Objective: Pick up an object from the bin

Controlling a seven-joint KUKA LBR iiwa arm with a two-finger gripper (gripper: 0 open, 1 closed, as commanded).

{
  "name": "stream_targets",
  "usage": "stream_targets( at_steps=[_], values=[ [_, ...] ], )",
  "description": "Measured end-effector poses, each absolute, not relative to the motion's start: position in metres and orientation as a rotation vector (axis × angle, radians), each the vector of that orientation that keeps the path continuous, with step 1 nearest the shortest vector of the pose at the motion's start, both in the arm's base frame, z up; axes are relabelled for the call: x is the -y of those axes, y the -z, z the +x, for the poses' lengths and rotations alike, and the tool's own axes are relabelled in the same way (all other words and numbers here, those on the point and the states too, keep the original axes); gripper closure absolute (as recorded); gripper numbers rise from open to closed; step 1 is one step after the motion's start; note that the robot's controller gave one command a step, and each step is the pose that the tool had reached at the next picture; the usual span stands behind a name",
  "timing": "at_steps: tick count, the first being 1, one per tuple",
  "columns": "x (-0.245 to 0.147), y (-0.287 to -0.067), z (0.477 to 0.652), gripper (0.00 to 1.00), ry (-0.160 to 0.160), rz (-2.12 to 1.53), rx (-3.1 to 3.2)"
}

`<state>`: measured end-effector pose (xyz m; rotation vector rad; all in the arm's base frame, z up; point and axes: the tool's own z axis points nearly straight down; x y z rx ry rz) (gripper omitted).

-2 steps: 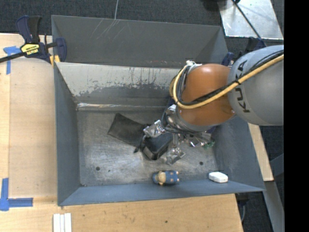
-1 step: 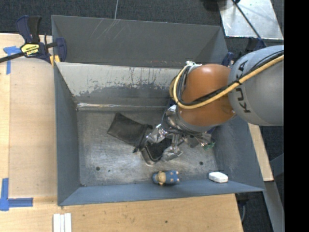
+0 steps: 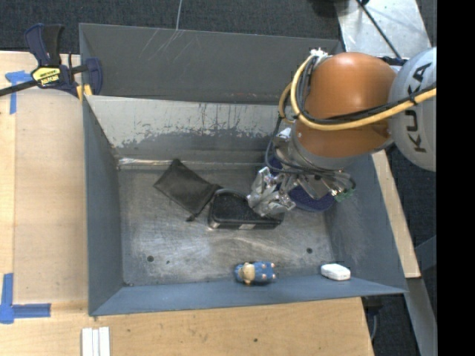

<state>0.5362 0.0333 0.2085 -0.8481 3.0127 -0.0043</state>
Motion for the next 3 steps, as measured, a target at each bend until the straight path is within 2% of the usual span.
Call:
stream_targets(
  at_steps=[1,2,3],
  values=[
    [-0.0334,-0.2035,0.5342,0.0,0.001,-0.851,-3.021],
    [-0.0334,-0.2035,0.5342,1.0,0.001,-0.851,-3.021],
    [-0.0335,-0.2035,0.5342,0.0,0.001,-0.851,-3.021]
  ],
)
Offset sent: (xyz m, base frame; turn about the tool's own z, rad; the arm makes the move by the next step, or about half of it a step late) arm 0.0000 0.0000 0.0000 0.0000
